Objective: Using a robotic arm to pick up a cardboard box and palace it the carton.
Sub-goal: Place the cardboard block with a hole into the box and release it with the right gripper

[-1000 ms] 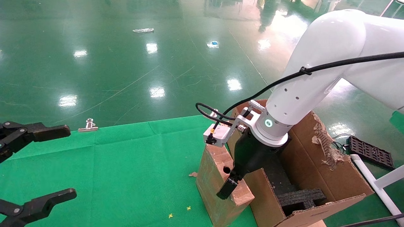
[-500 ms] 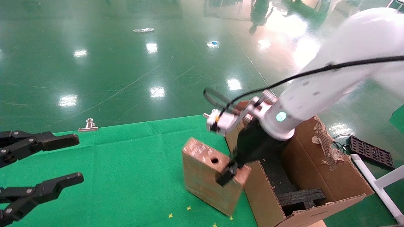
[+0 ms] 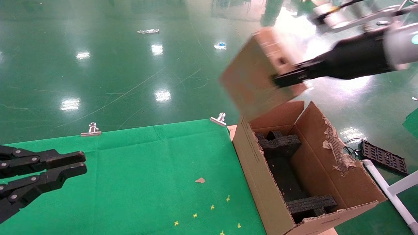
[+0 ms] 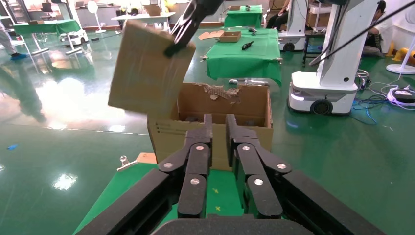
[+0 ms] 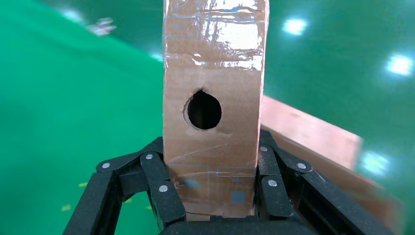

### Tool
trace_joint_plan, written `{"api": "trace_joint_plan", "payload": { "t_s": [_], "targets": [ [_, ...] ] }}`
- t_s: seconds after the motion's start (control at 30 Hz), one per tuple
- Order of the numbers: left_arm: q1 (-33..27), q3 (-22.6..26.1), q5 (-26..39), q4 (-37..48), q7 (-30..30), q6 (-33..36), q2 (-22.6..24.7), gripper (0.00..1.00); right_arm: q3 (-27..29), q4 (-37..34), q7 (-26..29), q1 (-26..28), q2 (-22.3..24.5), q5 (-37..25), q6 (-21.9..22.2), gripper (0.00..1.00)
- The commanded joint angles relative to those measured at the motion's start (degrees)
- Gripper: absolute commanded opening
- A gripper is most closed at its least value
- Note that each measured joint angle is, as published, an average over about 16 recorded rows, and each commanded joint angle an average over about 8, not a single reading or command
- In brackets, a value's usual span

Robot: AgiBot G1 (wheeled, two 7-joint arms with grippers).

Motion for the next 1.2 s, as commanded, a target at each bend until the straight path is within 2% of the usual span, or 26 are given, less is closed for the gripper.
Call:
{"api": "trace_joint_plan", "payload": {
  "t_s": [0.03,0.23,0.47,0.8,1.2],
  "targets": [
    [0.0,0.0,0.0,0.0,0.0,0.0,0.0,0.0,0.5,-3.1,-1.4,2.0,1.7,-1.3,-0.5,0.0],
    [0.0,0.0,0.0,0.0,0.0,0.0,0.0,0.0,-1.2,-8.8,-1.4,3.8,4.0,-6.0,-3.7,0.0],
    [0.0,0.1,0.0,0.0,0.0,0.0,0.0,0.0,-4.3,-16.0,1.4,0.4,3.8,-9.0,-5.8,0.0],
    [0.0,0.1,-0.1,0.0,0.0,0.0,0.0,0.0,-6.8,-24.7,3.3,-5.6,0.1,-10.6,-3.6,0.0],
    [0.0,0.1,-0.1,0.0,0.1,-0.1,-0.1,0.0,-7.8,-34.0,2.0,-13.1,-5.6,-10.2,0.0,0.0]
  ]
}}
